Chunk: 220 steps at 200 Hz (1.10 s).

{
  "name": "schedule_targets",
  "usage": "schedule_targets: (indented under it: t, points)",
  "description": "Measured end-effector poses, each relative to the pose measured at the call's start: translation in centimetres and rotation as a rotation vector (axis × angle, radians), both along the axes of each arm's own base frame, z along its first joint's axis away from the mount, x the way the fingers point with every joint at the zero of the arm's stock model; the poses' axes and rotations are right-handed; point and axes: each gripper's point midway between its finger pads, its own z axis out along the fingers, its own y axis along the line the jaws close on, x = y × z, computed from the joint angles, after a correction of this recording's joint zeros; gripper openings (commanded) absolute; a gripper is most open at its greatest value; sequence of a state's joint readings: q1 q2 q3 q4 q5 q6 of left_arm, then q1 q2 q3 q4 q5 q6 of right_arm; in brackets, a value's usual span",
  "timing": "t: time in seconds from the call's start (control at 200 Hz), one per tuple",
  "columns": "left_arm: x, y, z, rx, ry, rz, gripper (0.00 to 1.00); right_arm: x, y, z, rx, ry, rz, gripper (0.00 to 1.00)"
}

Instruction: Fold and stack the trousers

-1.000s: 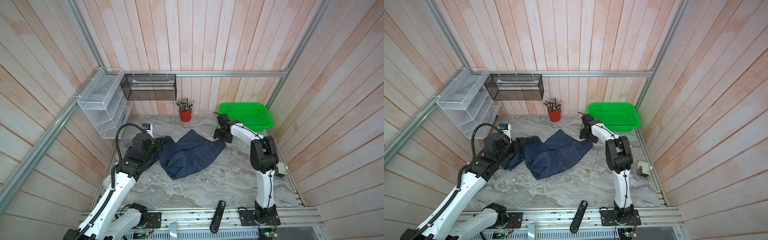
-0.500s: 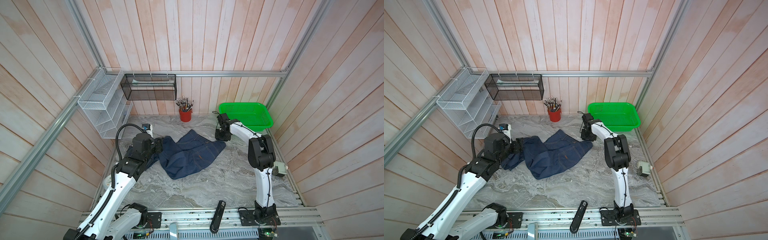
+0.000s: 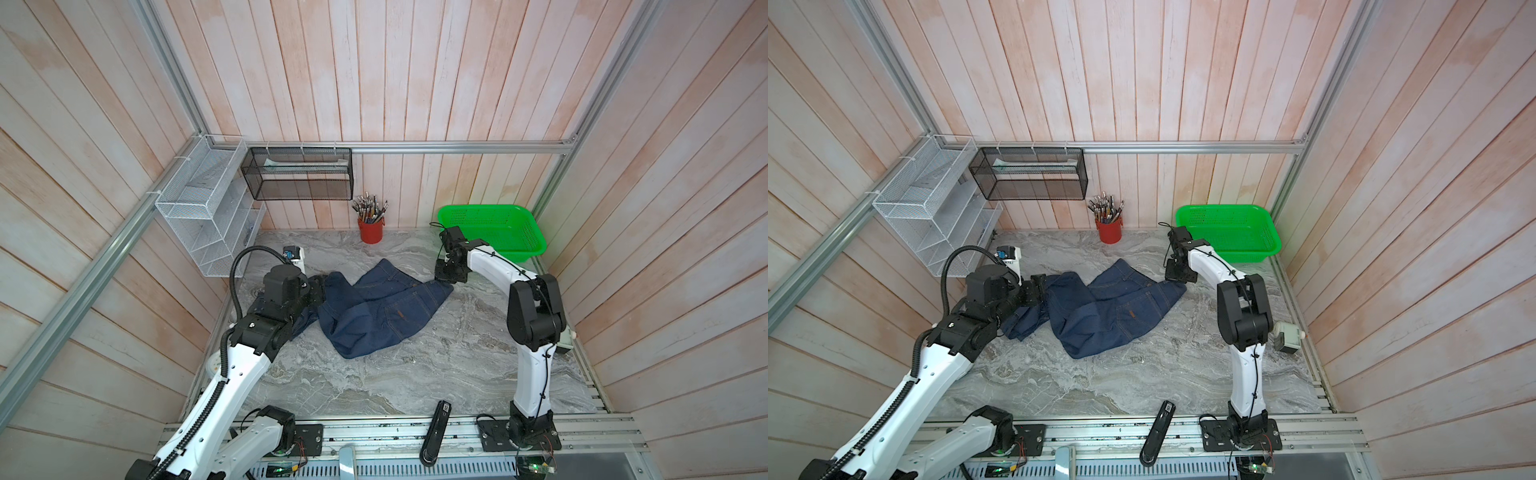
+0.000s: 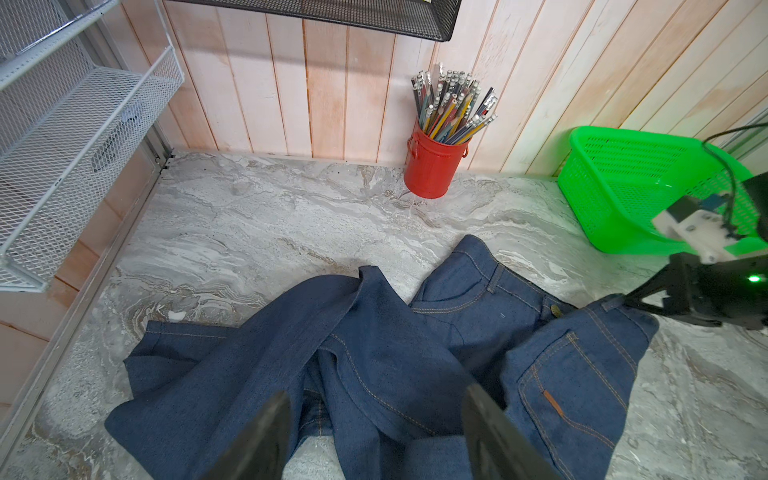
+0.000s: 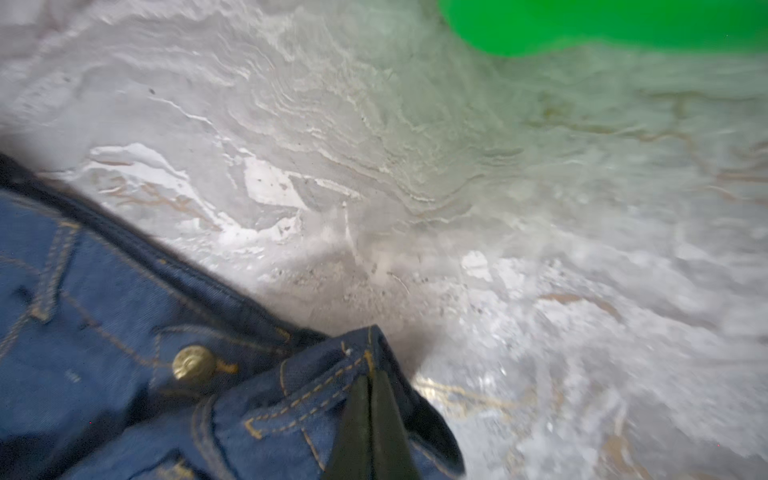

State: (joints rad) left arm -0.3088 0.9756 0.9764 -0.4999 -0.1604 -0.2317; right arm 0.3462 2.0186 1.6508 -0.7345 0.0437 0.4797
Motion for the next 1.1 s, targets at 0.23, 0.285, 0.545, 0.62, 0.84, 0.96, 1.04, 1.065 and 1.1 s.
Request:
schedule_targets:
  t: [0.23,0.285,0.545,0.62,0.84,0.96,1.04,1.065,1.1]
  points:
    - [0.6,-3.6,-2.7,-0.051,0.112,-0.112,0.66,-2.2,-0.5,5.4,0.072,-0.093,-0.050,0.00]
    - [0.7,-5.5,-4.6,-0.046,0.170,-0.161,0.66,-2.9,-0.8,5.1,0.075,-0.087,-0.060,0.00]
    - [-0.6,-10.7,-8.9,-0.050,0.319,-0.323,0.66,-10.7,-4.3,3.0,0.070,-0.092,-0.128,0.00]
    - [-0.7,-11.8,-9.6,-0.062,0.340,-0.358,0.67,-13.0,-5.8,2.3,0.057,-0.120,-0.161,0.00]
    - [-1.6,-13.5,-13.4,-0.050,0.456,-0.411,0.68,-17.1,-9.5,-0.8,0.001,-0.140,-0.270,0.40]
    - [-1.6,-13.4,-13.6,-0.055,0.465,-0.400,0.68,-17.3,-10.1,-0.4,0.042,-0.137,-0.376,0.64]
    - [-1.4,-13.1,-13.4,-0.056,0.459,-0.374,0.68,-17.0,-9.8,0.6,0.088,-0.117,-0.437,0.68]
    - [-1.4,-13.0,-13.3,-0.056,0.453,-0.366,0.68,-16.8,-9.5,1.0,0.111,-0.106,-0.465,0.69]
    - [-1.3,-12.9,-13.0,-0.061,0.446,-0.357,0.68,-16.4,-9.1,1.6,0.142,-0.093,-0.498,0.70]
